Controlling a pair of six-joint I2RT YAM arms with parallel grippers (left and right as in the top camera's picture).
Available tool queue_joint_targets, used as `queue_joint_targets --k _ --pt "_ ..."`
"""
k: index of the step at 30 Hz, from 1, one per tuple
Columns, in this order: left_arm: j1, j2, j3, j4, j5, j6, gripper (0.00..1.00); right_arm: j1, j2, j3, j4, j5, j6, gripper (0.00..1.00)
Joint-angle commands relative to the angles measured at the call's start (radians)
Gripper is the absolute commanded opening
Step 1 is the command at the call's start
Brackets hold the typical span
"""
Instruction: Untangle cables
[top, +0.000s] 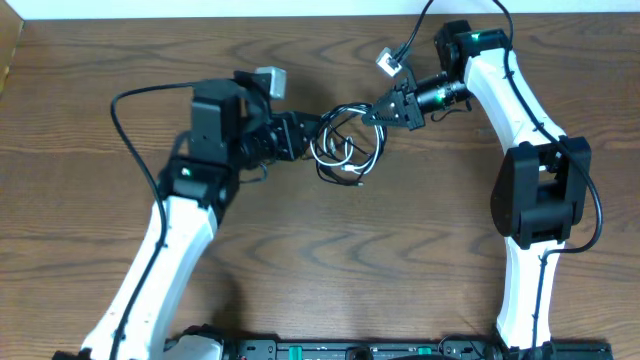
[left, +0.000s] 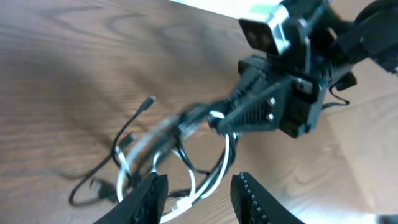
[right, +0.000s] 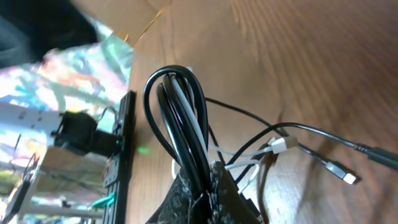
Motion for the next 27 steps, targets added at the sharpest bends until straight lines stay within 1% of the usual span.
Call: queue_joint_targets --k 1,4,9,11,16,24,25,27 --pt "-0.064 0.005 0.002 -0.055 -0.189 -0.038 0.38 0.004 -0.001 0.006 0.056 -0.026 0.175 0.01" --pt "-0.108 0.037 0.002 -0.072 -0.192 -0.039 0.39 0.004 -0.001 0.006 0.090 -0.026 0.251 0.01" --pt "-0.136 0.122 0.002 -0.038 -0.191 -0.044 0.40 0.007 -0.001 0.006 0.088 -0.045 0.252 0.01" --pt "-0.136 0.154 0.002 -0.003 -0.187 -0.057 0.43 0.009 -0.001 0.006 0.088 -0.044 0.252 0.01" --pt "-0.139 0.211 0.002 0.098 -0.188 -0.076 0.54 0.018 -0.001 0.006 0.089 -0.044 0.252 0.01" --pt "-0.160 0.305 0.002 0.161 -0.188 -0.076 0.55 0.039 -0.001 0.006 0.089 -0.043 0.251 0.01" --pt "-0.160 0.314 0.002 0.170 -0.188 -0.076 0.48 0.040 -0.001 0.006 0.089 -0.041 0.252 0.01" --pt "-0.154 0.323 0.002 0.173 -0.226 -0.067 0.07 0.040 -0.001 0.006 0.088 -0.025 0.252 0.01"
